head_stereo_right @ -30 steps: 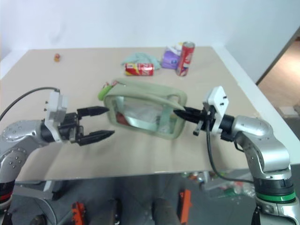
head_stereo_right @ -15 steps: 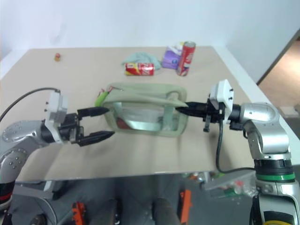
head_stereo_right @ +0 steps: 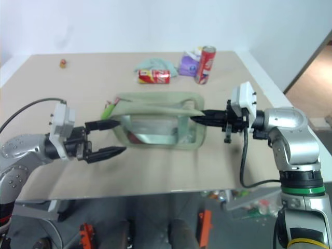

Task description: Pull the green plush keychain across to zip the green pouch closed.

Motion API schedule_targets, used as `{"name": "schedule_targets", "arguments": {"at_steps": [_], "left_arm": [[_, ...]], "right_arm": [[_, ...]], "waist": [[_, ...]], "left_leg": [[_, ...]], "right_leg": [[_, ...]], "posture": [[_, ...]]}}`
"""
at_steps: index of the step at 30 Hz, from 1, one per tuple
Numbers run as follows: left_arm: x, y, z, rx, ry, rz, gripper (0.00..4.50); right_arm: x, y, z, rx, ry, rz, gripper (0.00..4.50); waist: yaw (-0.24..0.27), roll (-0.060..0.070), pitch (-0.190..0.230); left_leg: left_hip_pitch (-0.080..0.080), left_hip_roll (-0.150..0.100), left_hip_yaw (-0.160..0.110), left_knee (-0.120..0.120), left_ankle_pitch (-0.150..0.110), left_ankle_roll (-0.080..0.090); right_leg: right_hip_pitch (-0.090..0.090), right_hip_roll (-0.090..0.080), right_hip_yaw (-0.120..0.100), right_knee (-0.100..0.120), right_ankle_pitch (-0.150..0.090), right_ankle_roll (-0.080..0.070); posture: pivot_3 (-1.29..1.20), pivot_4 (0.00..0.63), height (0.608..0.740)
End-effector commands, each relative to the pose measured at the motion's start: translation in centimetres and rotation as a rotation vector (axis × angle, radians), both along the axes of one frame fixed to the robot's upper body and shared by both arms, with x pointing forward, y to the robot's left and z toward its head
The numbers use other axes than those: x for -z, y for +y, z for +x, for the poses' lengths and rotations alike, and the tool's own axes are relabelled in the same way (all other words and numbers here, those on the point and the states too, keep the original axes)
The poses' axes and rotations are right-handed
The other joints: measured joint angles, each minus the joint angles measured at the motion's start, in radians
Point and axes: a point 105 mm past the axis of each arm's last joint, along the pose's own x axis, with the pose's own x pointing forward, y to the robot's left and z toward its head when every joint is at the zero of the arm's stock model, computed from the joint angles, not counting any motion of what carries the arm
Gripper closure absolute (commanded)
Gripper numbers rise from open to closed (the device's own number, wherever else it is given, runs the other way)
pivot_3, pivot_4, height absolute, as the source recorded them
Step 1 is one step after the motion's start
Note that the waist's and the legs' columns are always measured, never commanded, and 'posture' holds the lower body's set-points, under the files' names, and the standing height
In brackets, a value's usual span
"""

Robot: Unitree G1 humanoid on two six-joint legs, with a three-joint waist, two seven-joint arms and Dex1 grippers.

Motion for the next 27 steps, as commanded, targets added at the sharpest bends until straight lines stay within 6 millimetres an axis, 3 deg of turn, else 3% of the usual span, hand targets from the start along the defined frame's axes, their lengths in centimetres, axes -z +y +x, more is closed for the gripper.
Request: {"name": "schedule_targets", "arguments": {"at_steps": [1, 11, 15, 18, 23, 27], "left_arm": [[-1.0, 0.1, -0.2, 0.003, -0.042, 0.009, 0.00], [-1.1, 0.0, 0.0, 0.012, -0.047, 0.017, 0.00], [-1.4, -0.1, -0.1, 0.013, -0.043, 0.000, 0.00], [-2.7, 0.1, -0.3, 0.011, -0.016, -0.066, 0.00], [-5.6, 2.4, 0.2, -0.085, -0.019, -0.138, 0.00], [-6.0, 4.9, 1.2, -0.203, -0.066, -0.093, 0.00]], "right_arm": [[-2.6, 0.8, -0.8, -0.054, -0.082, 0.032, 4.44], [-1.0, 0.0, -0.1, -0.043, -0.071, -0.025, 4.44], [1.3, -0.4, -0.1, -0.044, -0.041, -0.062, 4.44], [2.3, -0.6, 0.1, -0.033, -0.047, -0.081, 4.44], [2.6, -0.8, 0.5, -0.015, -0.070, -0.075, 4.44], [2.5, -0.6, 0.6, -0.021, -0.072, -0.069, 4.44]], "waist": [[0.000, 0.000, 0.000], [0.001, 0.000, 0.000], [0.001, 0.000, 0.000], [-0.002, 0.000, 0.000], [-0.004, 0.000, 0.000], [-0.004, 0.000, 0.000]], "left_leg": [[0.000, 0.000, 0.000, 0.000, 0.000, 0.000], [0.000, 0.000, 0.000, 0.000, 0.000, 0.000], [0.000, 0.000, 0.000, 0.000, 0.000, 0.000], [0.000, 0.000, 0.000, 0.000, 0.000, 0.000], [0.003, 0.002, 0.000, 0.000, 0.000, 0.000], [0.004, 0.002, -0.001, 0.000, 0.000, 0.000]], "right_leg": [[0.000, 0.000, 0.000, 0.000, 0.000, 0.000], [0.000, 0.000, 0.000, 0.000, 0.000, 0.000], [0.000, 0.000, 0.000, 0.000, 0.000, 0.000], [0.000, 0.000, 0.000, 0.000, 0.000, 0.000], [0.001, 0.003, 0.000, 0.001, 0.002, -0.002], [0.002, 0.004, 0.000, 0.002, 0.002, -0.003]], "posture": [[0.00, 0.150, 0.740], [0.00, 0.150, 0.740], [0.00, 0.150, 0.740], [0.00, 0.150, 0.740], [0.00, 0.150, 0.740], [0.00, 0.150, 0.740]]}}
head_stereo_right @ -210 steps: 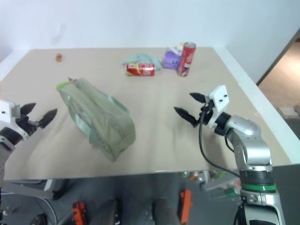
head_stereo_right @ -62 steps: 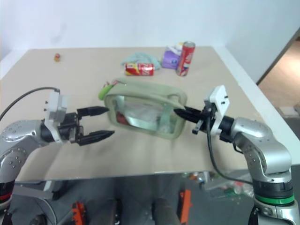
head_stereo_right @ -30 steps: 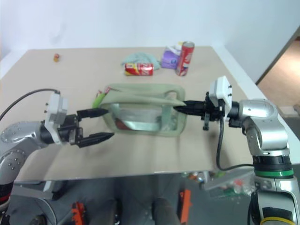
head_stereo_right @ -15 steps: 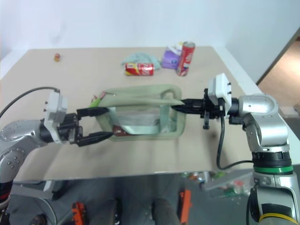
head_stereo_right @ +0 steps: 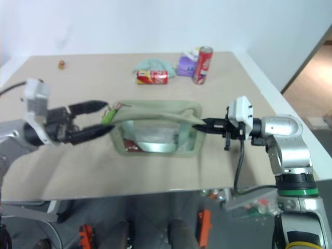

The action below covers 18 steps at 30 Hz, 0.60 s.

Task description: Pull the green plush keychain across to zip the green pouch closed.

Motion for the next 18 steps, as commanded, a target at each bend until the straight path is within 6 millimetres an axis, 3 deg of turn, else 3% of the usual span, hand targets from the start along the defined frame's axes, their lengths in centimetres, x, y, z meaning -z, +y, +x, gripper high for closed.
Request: {"name": "schedule_targets", "arguments": {"at_steps": [1, 5, 11, 18], "left_arm": [[-0.5, 2.1, 0.8, -0.103, -0.064, 0.046, 0.00], [1.1, 3.7, 1.7, -0.162, -0.063, 0.102, 0.00], [3.3, 3.2, 1.7, -0.121, -0.019, 0.118, 0.00], [4.8, 2.4, 2.7, -0.100, -0.016, 0.121, 0.00]], "right_arm": [[-0.3, 0.5, 0.0, -0.018, -0.020, -0.010, 4.44], [-0.6, 0.9, 0.1, -0.026, -0.022, -0.011, 4.44], [-1.9, 2.0, -0.1, -0.009, 0.045, 0.047, 4.44], [-1.3, 1.9, -0.5, 0.025, 0.017, 0.008, 4.44]], "waist": [[0.000, 0.000, 0.000], [-0.001, 0.000, 0.000], [0.000, 0.000, 0.000], [-0.001, 0.000, 0.000]], "left_leg": [[0.000, 0.000, 0.000, 0.000, 0.000, 0.000], [0.000, 0.000, 0.002, 0.000, 0.000, 0.000], [0.000, 0.001, 0.003, -0.001, 0.000, 0.000], [0.000, 0.002, 0.003, -0.001, 0.000, 0.000]], "right_leg": [[0.000, 0.000, 0.000, 0.000, 0.000, 0.000], [-0.001, 0.000, 0.002, 0.000, 0.000, 0.000], [-0.001, 0.000, 0.002, 0.000, 0.000, -0.001], [-0.002, 0.002, 0.002, 0.000, 0.000, -0.002]], "posture": [[0.00, 0.150, 0.740], [0.00, 0.150, 0.740], [0.00, 0.150, 0.740], [0.00, 0.150, 0.740]]}}
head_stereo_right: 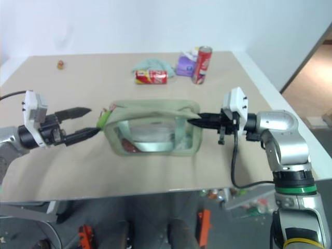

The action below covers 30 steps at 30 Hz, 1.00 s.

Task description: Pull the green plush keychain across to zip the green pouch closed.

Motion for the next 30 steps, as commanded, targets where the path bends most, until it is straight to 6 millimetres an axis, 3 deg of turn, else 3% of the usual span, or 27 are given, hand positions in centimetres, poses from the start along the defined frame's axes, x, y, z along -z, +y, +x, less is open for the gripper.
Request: {"name": "schedule_targets", "arguments": {"at_steps": [1, 8, 12, 21, 30], "left_arm": [[-0.5, -0.6, 0.3, 0.019, -0.055, 0.008, 0.00], [-0.8, -0.8, 1.2, 0.010, -0.080, -0.014, 0.00], [-1.3, -0.7, 1.3, 0.016, -0.078, -0.040, 1.11], [-1.5, -0.5, 1.3, 0.032, -0.034, -0.089, 4.15], [-1.7, -0.6, 1.2, 0.043, -0.032, -0.081, 4.15]], "right_arm": [[-0.4, 0.5, -0.5, -0.019, -0.042, -0.025, 4.44], [-0.3, 0.2, -0.6, -0.009, -0.049, -0.033, 4.44], [0.0, 0.0, -0.6, -0.003, -0.048, -0.048, 4.50], [0.3, -0.3, -0.5, 0.000, -0.054, -0.071, 4.50], [0.7, -0.5, -0.5, 0.005, -0.051, -0.094, 4.50]], "waist": [[-0.001, 0.000, 0.000], [-0.001, 0.000, 0.000], [-0.001, 0.000, 0.000], [0.000, 0.000, 0.000], [0.000, 0.000, 0.000]], "left_leg": [[0.000, 0.000, 0.000, 0.000, 0.000, 0.000], [0.000, 0.000, 0.000, 0.000, 0.000, 0.000], [0.000, 0.000, 0.000, 0.000, 0.000, 0.000], [0.000, 0.000, 0.000, 0.001, 0.000, 0.000], [0.000, 0.000, 0.000, 0.001, 0.000, 0.000]], "right_leg": [[0.000, 0.000, 0.000, 0.000, 0.000, 0.000], [0.000, 0.001, 0.001, 0.000, 0.001, 0.000], [0.000, 0.001, 0.001, 0.000, 0.001, 0.000], [0.000, 0.001, 0.001, 0.000, 0.001, 0.001], [0.000, 0.001, 0.001, 0.000, 0.001, 0.001]], "posture": [[0.00, 0.150, 0.740], [0.00, 0.150, 0.740], [0.00, 0.150, 0.740], [0.00, 0.150, 0.740], [0.00, 0.150, 0.740]]}}
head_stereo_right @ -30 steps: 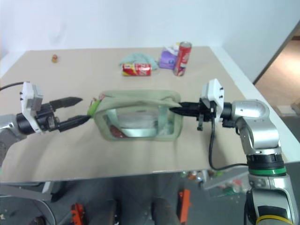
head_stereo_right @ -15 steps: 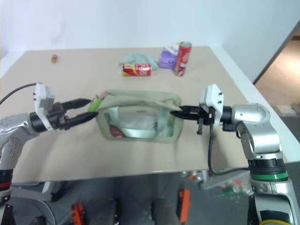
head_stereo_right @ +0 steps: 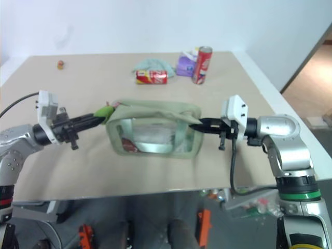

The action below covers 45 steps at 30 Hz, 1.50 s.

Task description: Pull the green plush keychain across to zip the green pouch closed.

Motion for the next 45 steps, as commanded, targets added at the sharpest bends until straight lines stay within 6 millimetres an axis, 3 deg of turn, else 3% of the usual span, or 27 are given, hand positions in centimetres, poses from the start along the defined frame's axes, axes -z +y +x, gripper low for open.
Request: {"name": "schedule_targets", "arguments": {"at_steps": [1, 8, 15, 19, 30, 37, 45], "left_arm": [[-1.6, 0.3, -0.1, 0.000, -0.060, 0.000, 4.15], [-2.4, 0.0, -0.1, 0.000, -0.101, 0.014, 4.33], [-6.4, -1.5, -0.7, 0.076, -0.219, 0.042, 4.33], [-7.5, -2.7, -0.8, 0.119, -0.267, 0.060, 4.33], [-7.6, -6.5, -0.2, 0.217, -0.323, 0.063, 4.33], [-7.2, -10.9, 0.5, 0.361, -0.365, 0.083, 4.33], [-5.7, -10.9, 0.0, 0.452, -0.286, 0.192, 4.33]], "right_arm": [[0.1, -0.2, -0.2, -0.004, -0.012, -0.034, 4.50], [0.1, -0.3, -0.2, -0.001, -0.014, -0.038, 4.50], [-0.1, -0.4, -0.1, 0.002, -0.016, -0.030, 4.50], [-0.2, -0.4, 0.1, 0.002, -0.019, -0.033, 4.50], [-0.3, -0.4, 0.4, 0.003, -0.026, -0.034, 4.50], [-0.2, -0.4, 0.4, 0.009, -0.030, -0.040, 4.50], [-0.1, -0.6, 0.3, 0.020, -0.035, -0.041, 4.50]], "waist": [[0.000, 0.000, 0.000], [0.001, 0.000, 0.000], [0.003, 0.000, 0.000], [0.002, 0.000, 0.000], [0.002, 0.000, 0.000], [0.005, 0.000, 0.000], [0.003, 0.000, 0.000]], "left_leg": [[0.000, 0.000, 0.000, 0.000, 0.000, 0.000], [0.000, 0.000, 0.000, 0.000, 0.000, 0.000], [-0.001, 0.000, 0.000, 0.000, 0.000, 0.000], [-0.001, 0.000, 0.000, 0.000, 0.000, 0.000], [-0.001, -0.001, 0.000, 0.002, 0.000, 0.000], [-0.001, -0.001, -0.001, 0.002, 0.000, 0.000], [-0.001, -0.001, -0.001, 0.001, 0.000, 0.000]], "right_leg": [[0.000, 0.000, 0.000, 0.000, 0.000, 0.000], [0.000, 0.000, 0.000, 0.000, 0.000, 0.000], [0.000, 0.000, 0.000, 0.000, 0.000, 0.000], [0.000, 0.000, 0.000, 0.000, 0.000, 0.001], [0.000, 0.000, 0.001, 0.000, 0.001, 0.002], [0.001, 0.000, 0.000, 0.000, 0.001, 0.002], [0.000, 0.000, 0.001, 0.000, 0.001, 0.002]], "posture": [[0.00, 0.150, 0.740], [0.00, 0.150, 0.740], [0.00, 0.150, 0.740], [0.00, 0.150, 0.740], [0.00, 0.150, 0.740], [0.00, 0.150, 0.740], [0.00, 0.150, 0.740]]}}
